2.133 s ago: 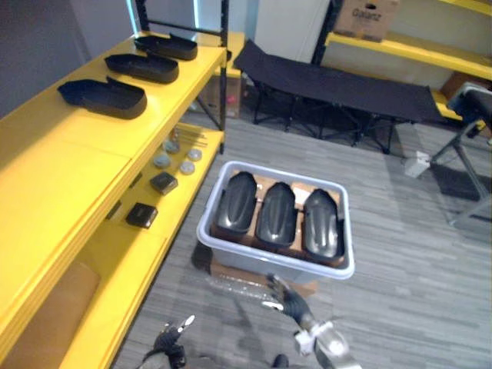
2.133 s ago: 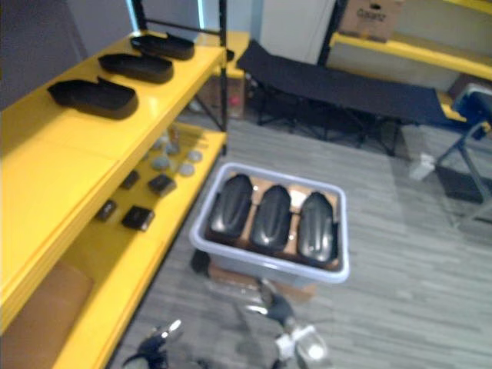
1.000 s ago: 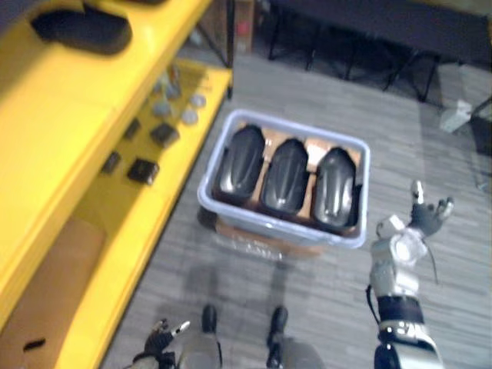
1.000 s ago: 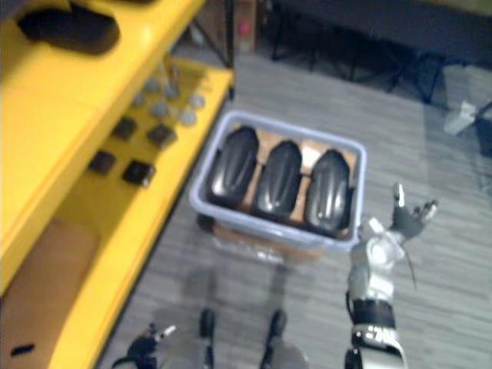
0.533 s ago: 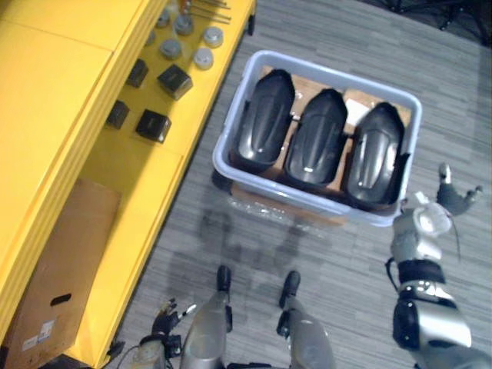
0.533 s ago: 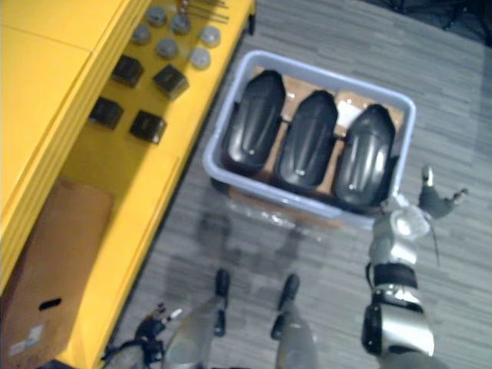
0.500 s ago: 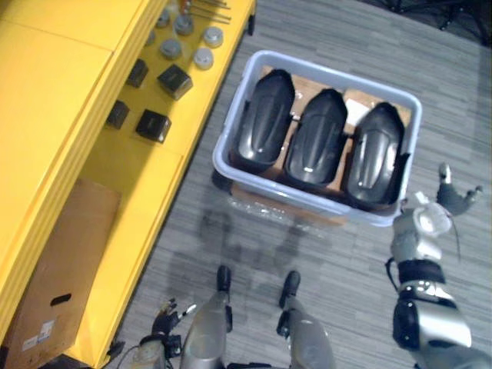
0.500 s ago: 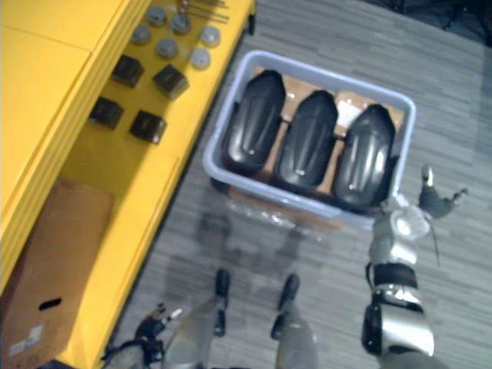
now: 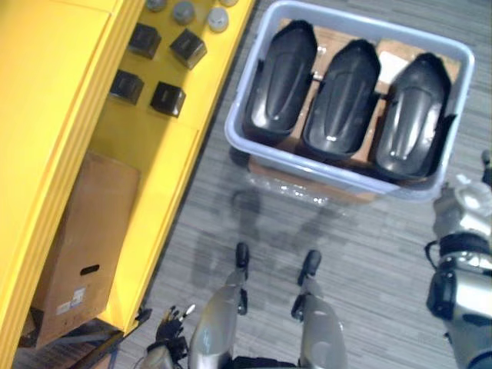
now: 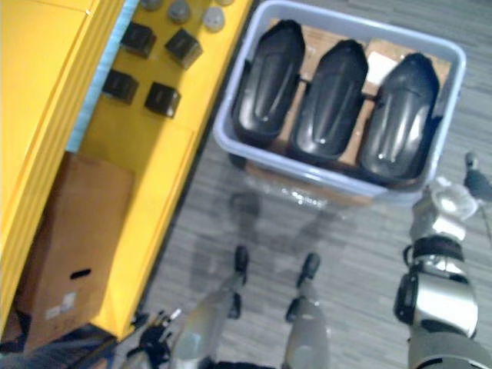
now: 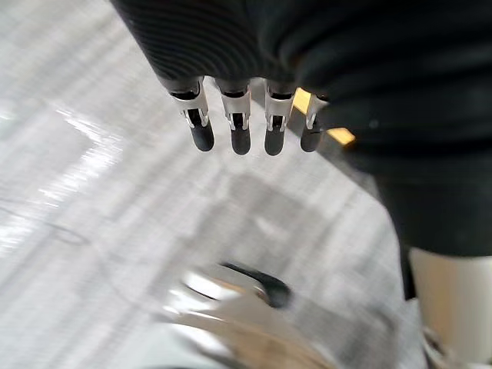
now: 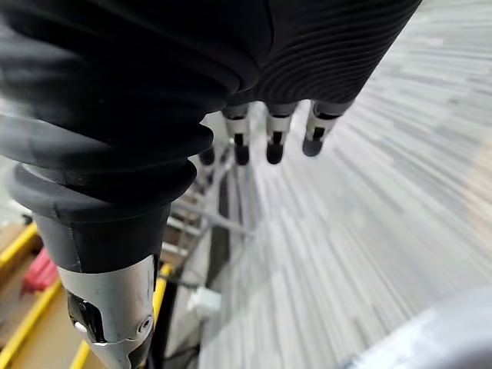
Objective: Walk over and take plastic housings, then place them on the shelf
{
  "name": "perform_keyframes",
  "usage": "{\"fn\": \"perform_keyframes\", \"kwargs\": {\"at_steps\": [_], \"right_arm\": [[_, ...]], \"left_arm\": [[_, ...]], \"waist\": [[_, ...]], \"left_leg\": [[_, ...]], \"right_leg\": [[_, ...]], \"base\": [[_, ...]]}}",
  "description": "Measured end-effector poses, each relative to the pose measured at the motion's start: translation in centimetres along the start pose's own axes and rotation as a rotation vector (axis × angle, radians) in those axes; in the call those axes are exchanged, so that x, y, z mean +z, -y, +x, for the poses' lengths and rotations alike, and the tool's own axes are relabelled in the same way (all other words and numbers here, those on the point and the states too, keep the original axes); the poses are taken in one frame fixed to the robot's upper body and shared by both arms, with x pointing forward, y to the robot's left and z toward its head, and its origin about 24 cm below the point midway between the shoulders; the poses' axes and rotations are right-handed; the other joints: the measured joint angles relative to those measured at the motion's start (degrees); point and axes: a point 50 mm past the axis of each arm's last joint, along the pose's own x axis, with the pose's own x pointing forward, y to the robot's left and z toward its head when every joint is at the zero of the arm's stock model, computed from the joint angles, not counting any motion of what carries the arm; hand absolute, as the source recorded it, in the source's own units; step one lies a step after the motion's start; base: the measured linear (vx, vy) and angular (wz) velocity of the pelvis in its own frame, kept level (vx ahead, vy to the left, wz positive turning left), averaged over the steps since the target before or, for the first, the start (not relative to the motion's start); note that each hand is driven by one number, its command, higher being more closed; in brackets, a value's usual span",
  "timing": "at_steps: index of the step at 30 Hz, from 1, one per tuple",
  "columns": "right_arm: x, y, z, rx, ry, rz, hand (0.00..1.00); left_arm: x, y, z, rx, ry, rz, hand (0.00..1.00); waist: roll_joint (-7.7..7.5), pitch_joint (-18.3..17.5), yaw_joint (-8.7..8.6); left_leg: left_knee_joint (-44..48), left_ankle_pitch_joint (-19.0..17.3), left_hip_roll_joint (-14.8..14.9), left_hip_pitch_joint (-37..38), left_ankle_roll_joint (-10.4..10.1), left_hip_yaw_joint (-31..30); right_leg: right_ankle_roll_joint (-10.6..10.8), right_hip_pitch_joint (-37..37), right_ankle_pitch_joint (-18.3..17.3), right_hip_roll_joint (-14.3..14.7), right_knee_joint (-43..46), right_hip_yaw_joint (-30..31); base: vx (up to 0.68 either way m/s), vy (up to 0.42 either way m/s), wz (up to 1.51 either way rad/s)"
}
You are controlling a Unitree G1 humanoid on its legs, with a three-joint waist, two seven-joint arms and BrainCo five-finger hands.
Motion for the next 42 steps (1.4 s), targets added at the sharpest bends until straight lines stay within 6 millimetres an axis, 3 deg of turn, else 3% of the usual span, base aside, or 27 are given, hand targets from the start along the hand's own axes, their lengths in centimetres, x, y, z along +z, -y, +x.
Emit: {"fn": "perform_keyframes", "kwargs": {"at_steps": [4, 8, 11, 19, 24, 42], "right_arm": [[3.8, 0.2, 1.0, -0.023, 0.102, -0.008, 0.0], [5.6, 0.0, 1.3, -0.016, 0.129, -0.027, 0.0], [6.8, 1.0, 2.2, -0.01, 0.134, -0.06, 0.0], [4.2, 1.0, 2.7, 0.126, -0.012, -0.255, 0.0], [3.8, 1.1, 2.8, 0.18, -0.047, -0.303, 0.0], [6.7, 1.4, 3.2, 0.208, 0.131, -0.491, 0.0]], "left_arm": [[-2.2, -0.9, -0.9, -0.021, -0.072, -0.003, 0.0], [-2.3, -0.5, -1.0, -0.087, -0.068, 0.004, 0.0], [-1.5, 0.2, -1.0, -0.139, -0.03, 0.005, 0.0], [-1.4, 0.2, -1.0, -0.143, -0.023, 0.0, 0.0], [-1.4, 0.3, -1.0, -0.151, -0.019, 0.003, 0.0], [-1.9, 1.7, -1.1, -0.194, -0.026, -0.034, 0.0]], "waist": [[1.96, 0.1, -0.04], [2.72, 0.1, -0.06], [4.15, 0.0, -0.25], [4.4, -0.2, -0.23], [5.38, -0.9, 0.23], [6.39, -1.6, 2.49]], "left_leg": [[0.0, 0.1, -0.8, -0.1, 0.1, -0.7], [0.0, 0.2, -1.1, -0.6, 0.2, -1.5], [0.0, 0.6, -1.5, -1.5, 0.4, -2.8], [0.0, 0.6, -1.9, -2.2, 0.4, -2.8], [0.0, 0.8, -2.2, -3.8, 0.7, -3.0], [0.0, 1.1, -2.1, -6.0, 0.6, -4.0]], "right_leg": [[0.4, 0.3, 0.3, -0.9, 0.0, -0.9], [0.6, 0.3, 0.2, -1.1, -0.1, -1.6], [0.9, 0.1, -0.1, -1.5, 0.0, -2.7], [1.0, -1.2, -1.0, -2.1, 1.4, -2.6], [1.2, -3.4, -1.5, -2.6, 3.1, -2.6], [0.9, -7.2, -4.3, -3.2, 7.5, -2.6]], "base": [[0.05, 0.038, 0.11], [0.03, 0.017, 0.14], [0.0, 0.015, 0.19], [0.0, 0.002, 0.01], [0.0, 0.009, 0.02], [0.0, -0.002, 0.02]]}}
